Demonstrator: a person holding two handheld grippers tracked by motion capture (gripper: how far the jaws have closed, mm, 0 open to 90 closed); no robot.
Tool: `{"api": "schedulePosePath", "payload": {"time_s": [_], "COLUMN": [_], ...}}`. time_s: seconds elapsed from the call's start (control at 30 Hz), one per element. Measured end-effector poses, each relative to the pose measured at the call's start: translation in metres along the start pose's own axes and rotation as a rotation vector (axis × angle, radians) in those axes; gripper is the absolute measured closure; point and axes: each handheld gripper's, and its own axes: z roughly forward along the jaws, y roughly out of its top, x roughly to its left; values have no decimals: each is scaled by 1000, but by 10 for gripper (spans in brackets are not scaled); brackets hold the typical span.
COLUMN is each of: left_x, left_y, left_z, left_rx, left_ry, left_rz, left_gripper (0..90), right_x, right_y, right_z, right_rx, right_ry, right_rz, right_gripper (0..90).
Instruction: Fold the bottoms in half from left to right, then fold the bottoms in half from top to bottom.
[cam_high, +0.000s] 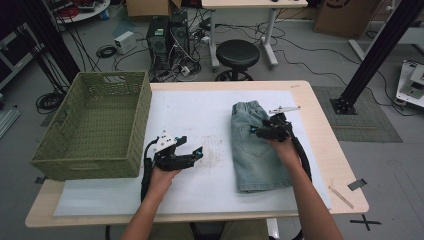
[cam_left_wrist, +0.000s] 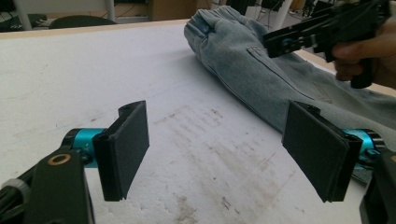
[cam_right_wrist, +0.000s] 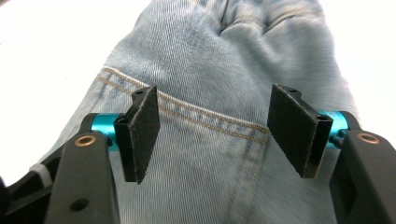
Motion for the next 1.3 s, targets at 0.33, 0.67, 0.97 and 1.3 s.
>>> {"api": "schedulePosePath", "payload": {"time_s": [0.33,0.67,0.97,1.3], "left_x": [-3,-4,-7,-19], "left_y": [7,8,8,6], "left_z": [-5,-4,0,15], "left_rx": [-29,-36,-30,-12], "left_ry": [-9,-8,-8,-44], "left_rz": [-7,13,6,-3], "left_gripper": [231,231,231,233], "right_x": [-10,-9,-12,-6], "right_y": [-28,-59,-61,-61], "right_z": [-56,-90,-94,-89], "right_rx": [-123,-169,-163,-158], "right_ry": [-54,-49,-55,-56], "right_rz": [-59,-92,-87,-97], "right_gripper": [215,215,215,216]}}
